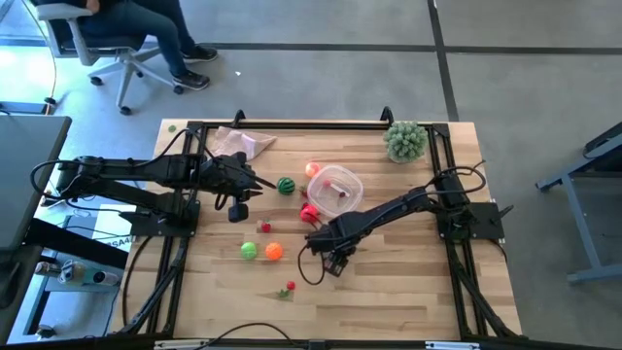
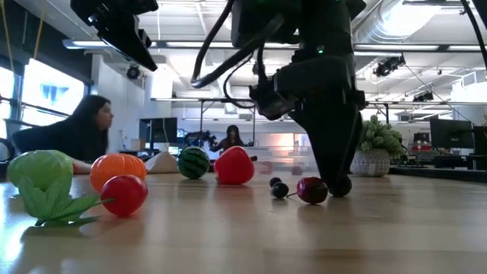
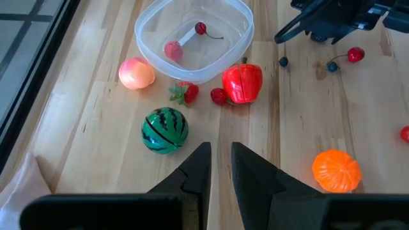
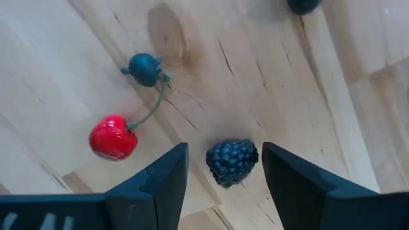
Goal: Pick and placing Produce into tupperware
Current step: Put the blackberry into the transparent bin
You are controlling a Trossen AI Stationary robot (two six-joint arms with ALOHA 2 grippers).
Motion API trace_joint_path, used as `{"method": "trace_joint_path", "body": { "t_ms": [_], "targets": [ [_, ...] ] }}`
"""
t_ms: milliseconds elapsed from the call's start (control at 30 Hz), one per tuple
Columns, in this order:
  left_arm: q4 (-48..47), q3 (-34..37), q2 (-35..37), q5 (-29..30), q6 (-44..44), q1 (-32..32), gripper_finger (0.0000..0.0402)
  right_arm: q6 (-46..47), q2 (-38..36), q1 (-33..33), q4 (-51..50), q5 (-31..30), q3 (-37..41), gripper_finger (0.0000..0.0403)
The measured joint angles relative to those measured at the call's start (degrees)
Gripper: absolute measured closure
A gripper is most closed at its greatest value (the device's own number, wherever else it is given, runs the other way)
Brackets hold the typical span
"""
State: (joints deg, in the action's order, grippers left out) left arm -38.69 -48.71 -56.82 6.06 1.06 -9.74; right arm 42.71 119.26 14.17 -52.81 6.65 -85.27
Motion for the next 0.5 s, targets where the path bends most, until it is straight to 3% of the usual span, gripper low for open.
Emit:
{"method": "trace_joint_path", "body": {
  "t_ms": [500],
  "targets": [
    [0.01, 0.0, 0.0, -0.01, 0.0, 0.02, 0.035, 3.5, 0.0, -0.02, -0.66, 1.04, 0.0, 0.0215]
  ]
}}
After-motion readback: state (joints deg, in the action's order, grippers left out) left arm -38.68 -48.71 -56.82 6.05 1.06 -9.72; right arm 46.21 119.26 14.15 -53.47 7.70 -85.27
